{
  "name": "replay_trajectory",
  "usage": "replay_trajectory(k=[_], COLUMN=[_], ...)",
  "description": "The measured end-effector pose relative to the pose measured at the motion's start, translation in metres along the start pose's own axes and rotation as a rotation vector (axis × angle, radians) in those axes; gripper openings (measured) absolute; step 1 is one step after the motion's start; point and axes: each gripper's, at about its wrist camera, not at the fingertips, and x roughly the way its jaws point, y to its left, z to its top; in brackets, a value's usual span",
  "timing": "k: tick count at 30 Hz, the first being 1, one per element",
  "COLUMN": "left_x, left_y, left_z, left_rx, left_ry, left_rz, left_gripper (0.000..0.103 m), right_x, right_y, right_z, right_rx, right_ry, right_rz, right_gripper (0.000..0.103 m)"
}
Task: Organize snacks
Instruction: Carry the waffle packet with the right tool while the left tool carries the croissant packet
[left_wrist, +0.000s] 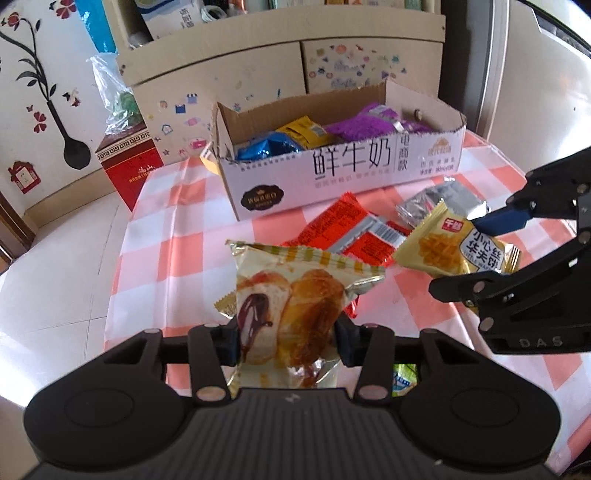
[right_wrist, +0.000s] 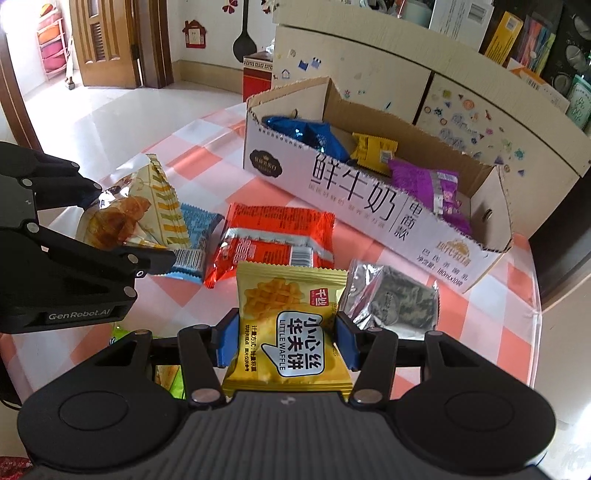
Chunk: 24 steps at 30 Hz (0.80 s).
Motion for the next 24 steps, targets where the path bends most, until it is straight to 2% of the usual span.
replay_trajectory(k=[17,24], left_x=[-0.011,-0.021], left_y=[0.001,0.005], left_z=[0.018,0.034], left_rx=[-0.005,-0.037], left_ry=[-0.074,-0.129], left_rz=[0.046,0.023], left_gripper=[0.045,0.045], right_x=[-0.01,-0.021], right_y=[-0.012,-0.022], right_z=[0.009,0.017], right_rx=[0.002,0.027], right_ry=[-0.062,-0.114], right_rz=[-0.039,-0.056], right_gripper=[0.06,0.06])
